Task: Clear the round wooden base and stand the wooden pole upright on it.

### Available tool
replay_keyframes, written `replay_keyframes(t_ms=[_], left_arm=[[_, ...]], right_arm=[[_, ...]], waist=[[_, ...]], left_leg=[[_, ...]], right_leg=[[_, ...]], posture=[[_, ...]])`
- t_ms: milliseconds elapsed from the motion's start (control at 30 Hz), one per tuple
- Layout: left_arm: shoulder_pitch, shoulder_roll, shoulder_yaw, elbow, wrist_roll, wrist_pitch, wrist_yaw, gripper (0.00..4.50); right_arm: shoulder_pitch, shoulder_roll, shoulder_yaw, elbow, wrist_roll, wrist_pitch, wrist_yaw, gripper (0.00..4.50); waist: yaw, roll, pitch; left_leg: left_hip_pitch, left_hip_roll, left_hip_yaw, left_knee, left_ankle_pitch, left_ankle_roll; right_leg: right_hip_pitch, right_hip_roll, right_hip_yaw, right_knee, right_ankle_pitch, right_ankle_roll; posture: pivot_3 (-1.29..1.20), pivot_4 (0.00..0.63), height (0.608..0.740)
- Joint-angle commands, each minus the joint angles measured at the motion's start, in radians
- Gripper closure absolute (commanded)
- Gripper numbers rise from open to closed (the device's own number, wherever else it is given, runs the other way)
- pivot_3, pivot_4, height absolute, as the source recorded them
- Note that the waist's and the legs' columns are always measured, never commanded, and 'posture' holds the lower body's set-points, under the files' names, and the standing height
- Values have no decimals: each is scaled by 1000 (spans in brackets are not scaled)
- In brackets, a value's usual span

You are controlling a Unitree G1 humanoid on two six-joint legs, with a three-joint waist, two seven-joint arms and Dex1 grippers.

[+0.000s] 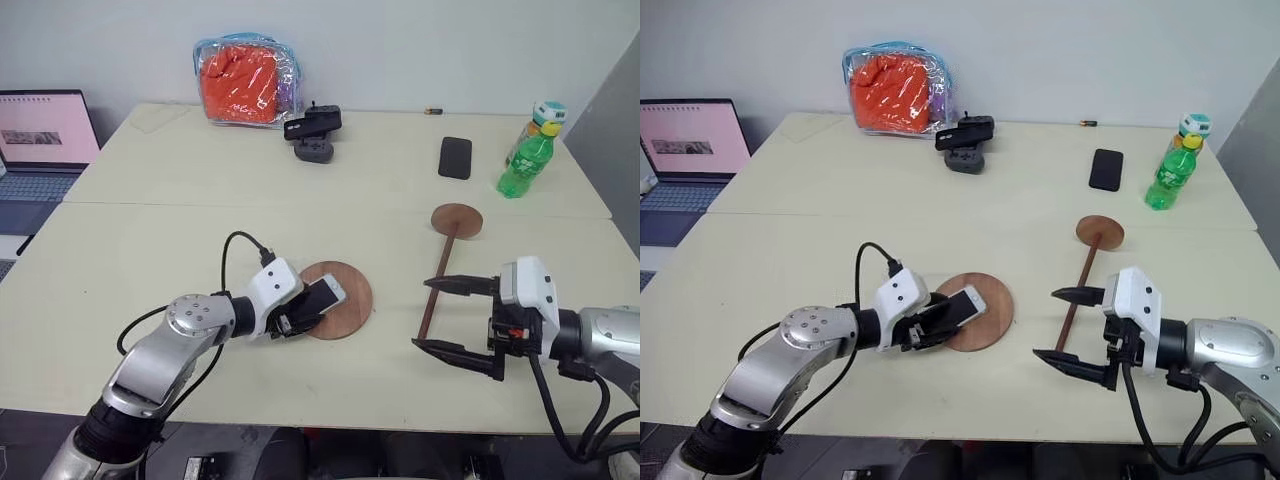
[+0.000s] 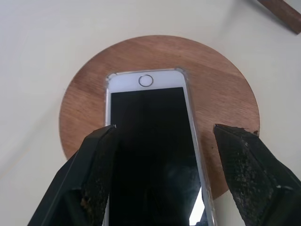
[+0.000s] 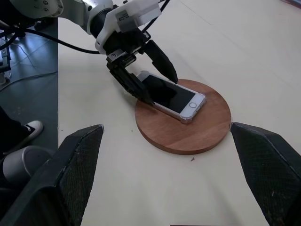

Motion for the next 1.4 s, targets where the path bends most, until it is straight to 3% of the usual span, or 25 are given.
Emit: replay_keyframes(t_ms=[33,200,567,900,1133,1400], left_arm=[[-16,-21,14,-20,-24,5,-2,1108],[-4,-15,13,-45,-21,13,1,31],[-75,-11,-76,43,54,57,17,31],[-87,-12,-133,39,35,143,-14,31],[-83,-10,-129,32,33,145,-20,1149],[-80,-12,-108,14,43,80,-17,1195]], right_arm=[[-3,-10,-8,-35,19,-5,4,0],[12,-13,-10,-38,9,-10,1,0],[-9,-7,20,-40,-6,-19,-1,0],[-3,-10,28,-53,-12,-22,-5,0],[3,-9,25,-54,-16,-23,-6,0],[1,-8,28,-50,-23,-27,-4,0]], waist=[[0,0,0],[0,0,0],[1,0,0],[0,0,0],[0,0,0],[0,0,0]], left_leg=[[0,0,0,0,0,0],[0,0,0,0,0,0],[0,0,0,0,0,0],[0,0,0,0,0,0],[0,0,0,0,0,0],[0,0,0,0,0,0]], right_leg=[[0,0,0,0,0,0],[0,0,0,0,0,0],[0,0,0,0,0,0],[0,0,0,0,0,0],[0,0,0,0,0,0],[0,0,0,0,0,0]], posture=[[0,150,740],[0,150,740],[0,150,740],[0,150,740],[0,150,740],[0,150,740]])
